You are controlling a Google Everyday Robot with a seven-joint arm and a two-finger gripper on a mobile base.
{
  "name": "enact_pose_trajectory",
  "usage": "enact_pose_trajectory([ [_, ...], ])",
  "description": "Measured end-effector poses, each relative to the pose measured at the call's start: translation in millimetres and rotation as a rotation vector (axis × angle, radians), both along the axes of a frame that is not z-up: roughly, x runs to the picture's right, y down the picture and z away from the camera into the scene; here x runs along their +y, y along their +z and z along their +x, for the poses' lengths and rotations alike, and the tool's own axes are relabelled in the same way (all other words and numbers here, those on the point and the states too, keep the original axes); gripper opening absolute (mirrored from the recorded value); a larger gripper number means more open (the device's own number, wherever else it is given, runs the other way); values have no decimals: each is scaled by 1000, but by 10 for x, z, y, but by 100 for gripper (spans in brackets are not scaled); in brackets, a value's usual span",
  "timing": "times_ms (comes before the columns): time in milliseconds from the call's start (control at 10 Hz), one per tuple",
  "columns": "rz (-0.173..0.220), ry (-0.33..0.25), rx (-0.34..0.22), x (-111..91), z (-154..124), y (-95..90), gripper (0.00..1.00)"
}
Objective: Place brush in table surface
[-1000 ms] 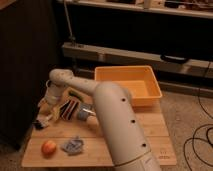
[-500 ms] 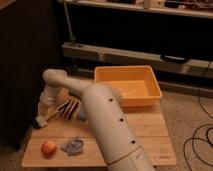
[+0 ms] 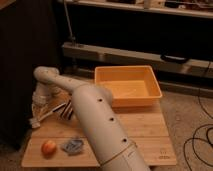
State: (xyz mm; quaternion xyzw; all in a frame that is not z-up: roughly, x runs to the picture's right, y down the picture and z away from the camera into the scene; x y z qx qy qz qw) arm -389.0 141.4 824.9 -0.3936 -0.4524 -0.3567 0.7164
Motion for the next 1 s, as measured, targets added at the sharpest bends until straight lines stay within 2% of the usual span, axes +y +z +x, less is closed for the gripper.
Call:
enact_pose_trajectory([
  [100, 2, 15, 14, -60, 61, 1, 8],
  [400, 20, 137, 62, -424, 407, -67, 8],
  [600, 52, 207, 66, -738, 575, -287, 8],
  [1000, 163, 310, 61, -1546, 869, -988, 8],
])
